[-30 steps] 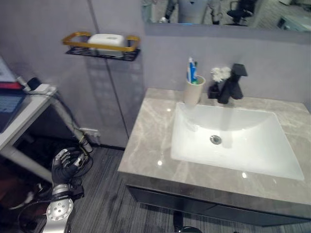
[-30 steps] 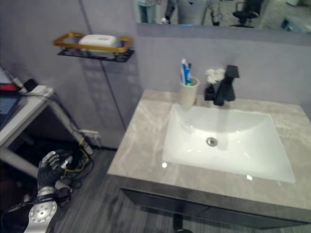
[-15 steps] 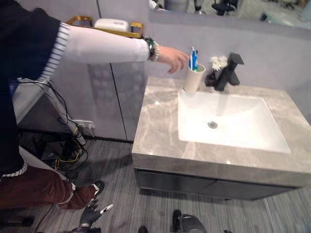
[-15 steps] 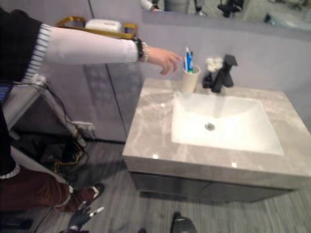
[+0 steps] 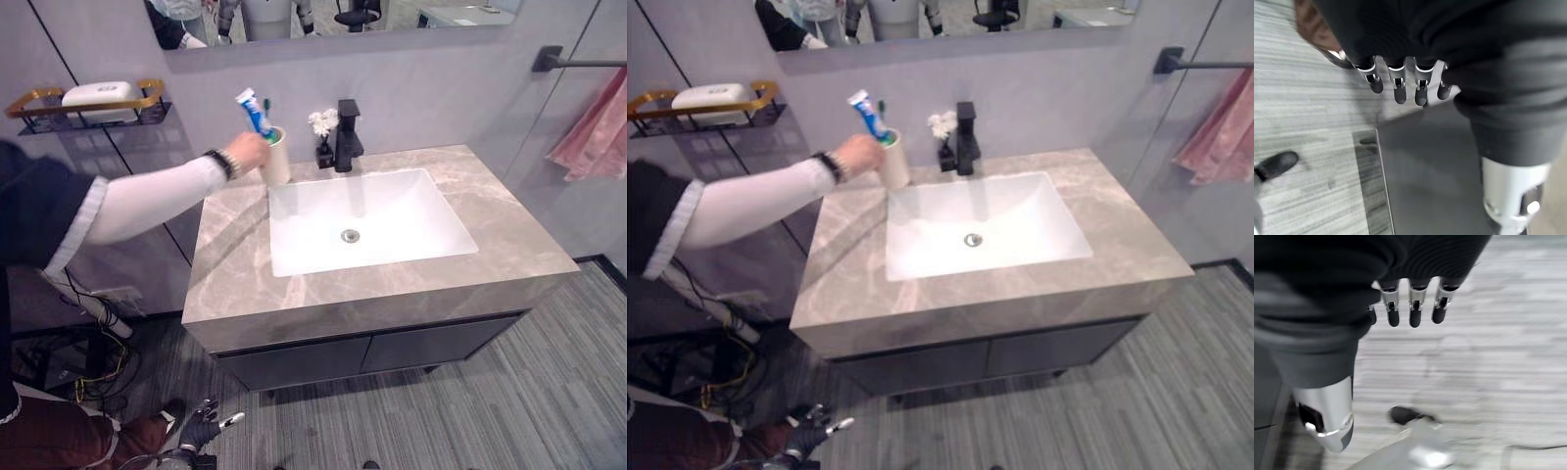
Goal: Put brush and paste in cup on sink, flatten towel.
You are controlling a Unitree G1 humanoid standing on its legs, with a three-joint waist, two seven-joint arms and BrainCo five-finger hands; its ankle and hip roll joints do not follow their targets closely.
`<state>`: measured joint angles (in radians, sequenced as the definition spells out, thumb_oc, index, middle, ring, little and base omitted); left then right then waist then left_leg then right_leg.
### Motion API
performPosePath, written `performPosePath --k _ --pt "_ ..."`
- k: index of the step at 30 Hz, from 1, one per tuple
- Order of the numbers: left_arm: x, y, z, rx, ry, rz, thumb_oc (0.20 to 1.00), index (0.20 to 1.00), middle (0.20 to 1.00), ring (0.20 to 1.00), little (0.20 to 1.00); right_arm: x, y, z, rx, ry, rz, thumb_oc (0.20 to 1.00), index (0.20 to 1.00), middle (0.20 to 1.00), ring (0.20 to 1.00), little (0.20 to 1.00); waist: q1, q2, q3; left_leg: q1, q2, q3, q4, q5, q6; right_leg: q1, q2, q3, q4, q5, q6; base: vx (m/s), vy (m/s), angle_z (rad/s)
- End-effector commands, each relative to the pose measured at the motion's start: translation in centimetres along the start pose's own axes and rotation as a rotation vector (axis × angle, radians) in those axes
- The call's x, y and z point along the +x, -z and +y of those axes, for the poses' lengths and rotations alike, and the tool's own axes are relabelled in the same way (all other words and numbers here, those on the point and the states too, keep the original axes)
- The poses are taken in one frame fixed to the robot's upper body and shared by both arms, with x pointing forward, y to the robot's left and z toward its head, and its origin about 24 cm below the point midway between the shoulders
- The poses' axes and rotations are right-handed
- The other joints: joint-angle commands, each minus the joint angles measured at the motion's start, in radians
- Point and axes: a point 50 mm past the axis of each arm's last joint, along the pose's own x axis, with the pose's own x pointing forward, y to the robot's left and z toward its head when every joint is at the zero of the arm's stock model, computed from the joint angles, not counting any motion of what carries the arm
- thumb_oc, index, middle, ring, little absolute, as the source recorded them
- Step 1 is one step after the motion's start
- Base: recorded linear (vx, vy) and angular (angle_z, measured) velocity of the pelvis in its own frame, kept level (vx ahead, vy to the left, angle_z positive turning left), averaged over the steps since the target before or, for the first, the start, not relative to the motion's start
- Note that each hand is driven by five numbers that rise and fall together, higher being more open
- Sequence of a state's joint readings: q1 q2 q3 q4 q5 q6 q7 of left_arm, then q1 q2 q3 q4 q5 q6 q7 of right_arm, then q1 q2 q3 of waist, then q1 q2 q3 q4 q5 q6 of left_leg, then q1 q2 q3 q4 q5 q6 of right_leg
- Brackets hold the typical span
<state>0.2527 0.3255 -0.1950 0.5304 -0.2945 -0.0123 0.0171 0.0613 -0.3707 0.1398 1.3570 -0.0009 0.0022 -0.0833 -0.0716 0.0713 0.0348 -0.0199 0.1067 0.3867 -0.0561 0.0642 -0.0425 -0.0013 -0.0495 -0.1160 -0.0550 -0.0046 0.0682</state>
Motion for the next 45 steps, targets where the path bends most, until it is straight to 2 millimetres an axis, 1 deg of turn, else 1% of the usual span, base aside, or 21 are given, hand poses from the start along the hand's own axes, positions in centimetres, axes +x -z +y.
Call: performPosePath --k 1,3,5,6,8,9,13,14,16,17,20,21,24,28,30,32,37,40,41,42,45 --pt "0.4 -2.5 -0.6 -0.002 0.030 -0.108 1.000 1.000 1.000 1.000 1.000 0.2 -1.3 -1.6 -0.046 0.044 -0.005 1.000 1.000 1.000 1.000 1.000 -0.005 -0.011 0.045 -0.051 -0.004 -0.141 -0.027 0.066 -0.027 -0.052 -0.001 -0.016 0.046 0.009 0.027 -0.05 -0.111 0.25" --pt "0.5 -2.6 -1.3 0.011 0.062 -0.113 1.000 1.000 1.000 1.000 1.000 0.2 -0.8 -2.5 -0.052 0.062 0.017 1.000 1.000 1.000 1.000 1.000 -0.003 0.001 0.054 -0.071 0.006 -0.150 -0.029 0.090 -0.041 -0.048 0.005 -0.027 0.031 0.009 0.018 -0.07 -0.142 0.16" --pt "0.7 -3.0 -2.0 0.020 0.088 -0.124 1.000 1.000 1.000 1.000 1.000 0.2 -1.2 -3.7 -0.044 0.096 0.010 1.000 1.000 1.000 1.000 1.000 0.003 0.008 0.069 -0.095 0.004 -0.194 -0.024 0.105 -0.051 -0.050 0.004 -0.030 0.020 0.014 0.011 -0.11 -0.092 0.17" --pt "0.7 -3.3 -2.2 0.028 0.098 -0.132 1.000 1.000 1.000 1.000 1.000 0.2 -1.5 -4.1 -0.042 0.109 0.003 1.000 1.000 1.000 1.000 1.000 0.007 0.002 0.077 -0.089 -0.011 -0.232 -0.015 0.090 -0.048 -0.048 0.000 -0.027 0.017 0.015 0.007 -0.10 -0.078 0.09" --pt "0.8 -3.5 -2.6 0.038 0.114 -0.141 1.000 1.000 1.000 1.000 1.000 0.2 -2.0 -4.5 -0.033 0.119 -0.012 1.000 1.000 1.000 1.000 1.000 0.003 -0.001 0.063 -0.076 -0.026 -0.253 0.001 0.054 -0.036 -0.056 -0.003 -0.025 0.012 0.024 0.004 -0.05 -0.072 -0.06" --pt "0.7 -3.5 -2.5 0.040 0.115 -0.145 1.000 1.000 1.000 1.000 1.000 0.2 -2.4 -4.4 -0.019 0.117 -0.031 1.000 1.000 1.000 1.000 1.000 -0.001 0.000 0.050 -0.058 -0.030 -0.242 0.012 0.034 -0.030 -0.061 -0.001 -0.020 0.010 0.030 0.001 -0.02 -0.046 0.01" --pt "0.5 -3.6 -2.1 0.048 0.105 -0.146 1.000 1.000 1.000 1.000 1.000 0.2 -3.1 -3.8 -0.002 0.103 -0.066 1.000 1.000 1.000 1.000 1.000 -0.013 -0.005 0.032 -0.046 -0.029 -0.217 0.006 0.037 -0.031 -0.055 0.008 -0.028 0.005 0.027 -0.007 0.00 -0.003 0.03" --pt "0.5 -3.6 -2.1 0.048 0.105 -0.146 1.000 1.000 1.000 1.000 1.000 0.2 -3.1 -3.8 -0.002 0.102 -0.066 1.000 1.000 1.000 1.000 1.000 -0.013 -0.006 0.032 -0.045 -0.029 -0.217 0.005 0.037 -0.031 -0.054 0.008 -0.028 0.004 0.027 -0.007 0.00 -0.004 0.12" --pt "0.4 -3.4 -2.0 0.056 0.106 -0.140 1.000 1.000 1.000 1.000 1.000 0.2 -4.0 -3.1 -0.005 0.079 -0.105 1.000 1.000 1.000 1.000 1.000 -0.015 -0.011 0.027 -0.036 -0.033 -0.228 0.004 0.028 -0.028 -0.053 0.012 -0.023 0.008 0.030 -0.009 -0.01 0.001 0.04" --pt "0.3 -3.3 -2.0 0.062 0.108 -0.136 1.000 1.000 1.000 1.000 1.000 0.2 -3.8 -2.9 -0.004 0.071 -0.105 1.000 1.000 1.000 1.000 1.000 -0.016 -0.013 0.023 -0.029 -0.031 -0.226 -0.001 0.027 -0.027 -0.050 0.012 -0.025 0.008 0.030 -0.008 0.00 0.000 0.00" --pt "0.2 -3.1 -1.7 0.067 0.092 -0.130 1.000 1.000 1.000 1.000 1.000 0.1 -4.5 -2.8 0.113 0.081 -0.145 1.000 1.000 1.000 1.000 1.000 -0.022 -0.023 0.011 0.000 -0.030 -0.217 -0.019 0.015 -0.021 -0.047 0.015 -0.007 0.011 0.035 -0.002 0.03 0.017 -0.07" --pt "0.1 -2.7 -1.4 0.069 0.081 -0.116 1.000 1.000 1.000 1.000 1.000 0.1 -4.7 -2.7 0.156 0.072 -0.166 1.000 1.000 1.000 1.000 1.000 -0.033 -0.027 0.007 0.006 -0.029 -0.208 -0.022 0.010 -0.019 -0.048 0.018 0.004 0.012 0.040 0.000 0.03 0.024 -0.20" --pt "0.0 -2.2 -1.1 0.080 0.075 -0.098 1.000 1.000 1.000 1.000 1.000 0.0 -4.4 -2.1 0.180 0.047 -0.168 1.000 1.000 1.000 1.000 1.000 -0.037 -0.036 -0.001 0.022 -0.027 -0.182 -0.026 -0.002 -0.014 -0.049 0.021 0.030 0.013 0.046 0.005 0.02 0.018 -0.36" --pt "-0.4 -2.2 -1.0 0.104 0.092 -0.097 1.000 1.000 1.000 1.000 1.000 0.1 -2.0 -1.5 0.294 0.025 -0.079 1.000 1.000 1.000 1.000 1.000 -0.054 -0.047 -0.015 0.046 -0.029 -0.142 -0.031 -0.030 -0.004 -0.053 0.023 0.073 0.006 0.056 0.019 0.01 0.032 -0.41" --pt "-0.5 -2.4 -0.8 0.105 0.090 -0.110 1.000 1.000 1.000 1.000 1.000 0.1 -1.6 -1.5 0.259 0.026 -0.058 1.000 1.000 1.000 1.000 1.000 -0.050 -0.049 -0.015 0.048 -0.031 -0.133 -0.031 -0.036 0.000 -0.056 0.020 0.081 0.003 0.061 0.024 -0.01 0.018 -0.32" --pt "-0.5 -2.3 -0.9 0.105 0.097 -0.104 1.000 1.000 1.000 1.000 1.000 0.1 -0.6 -1.4 0.249 0.021 -0.021 1.000 1.000 1.000 1.000 1.000 -0.044 -0.052 -0.016 0.051 -0.035 -0.134 -0.031 -0.042 0.003 -0.052 0.017 0.081 0.001 0.062 0.026 0.02 0.024 -0.23" --pt "-0.7 -1.7 -0.5 0.101 0.088 -0.083 1.000 1.000 1.000 1.000 1.000 0.1 -0.5 -0.8 0.239 -0.008 -0.007 1.000 1.000 1.000 1.000 1.000 -0.033 -0.058 -0.019 0.056 -0.040 -0.148 -0.030 -0.047 0.007 -0.039 0.012 0.065 0.002 0.055 0.026 0.01 0.008 0.01" --pt "-0.7 -1.3 -0.2 0.094 0.077 -0.065 1.000 1.000 1.000 1.000 1.000 0.1 -1.1 -0.5 0.229 -0.024 -0.024 1.000 1.000 1.000 1.000 1.000 -0.024 -0.065 -0.021 0.058 -0.042 -0.156 -0.031 -0.049 0.008 -0.029 0.010 0.051 0.002 0.052 0.027 0.03 0.004 0.09" --pt "-0.8 -0.8 0.0 0.086 0.063 -0.046 1.000 1.000 1.000 1.000 1.000 0.1 -1.8 0.0 0.231 -0.036 -0.056 1.000 1.000 1.000 1.000 1.000 -0.016 -0.072 -0.023 0.059 -0.046 -0.165 -0.031 -0.052 0.009 -0.019 0.006 0.038 0.000 0.049 0.028 0.02 0.010 0.17" --pt "-0.8 -0.8 0.0 0.086 0.063 -0.046 1.000 1.000 1.000 1.000 1.000 0.1 -1.8 0.0 0.231 -0.036 -0.056 1.000 1.000 1.000 1.000 1.000 -0.017 -0.072 -0.023 0.059 -0.046 -0.166 -0.031 -0.052 0.009 -0.019 0.006 0.038 0.000 0.049 0.028 0.03 0.009 0.19" --pt "-1.0 -0.6 0.4 0.073 0.043 -0.038 1.000 1.000 1.000 1.000 1.000 0.0 -2.8 0.5 0.211 -0.056 -0.094 1.000 1.000 1.000 1.000 1.000 -0.004 -0.081 -0.025 0.058 -0.049 -0.180 -0.031 -0.054 0.011 -0.014 0.003 0.022 0.001 0.045 0.029 0.02 0.007 0.21"
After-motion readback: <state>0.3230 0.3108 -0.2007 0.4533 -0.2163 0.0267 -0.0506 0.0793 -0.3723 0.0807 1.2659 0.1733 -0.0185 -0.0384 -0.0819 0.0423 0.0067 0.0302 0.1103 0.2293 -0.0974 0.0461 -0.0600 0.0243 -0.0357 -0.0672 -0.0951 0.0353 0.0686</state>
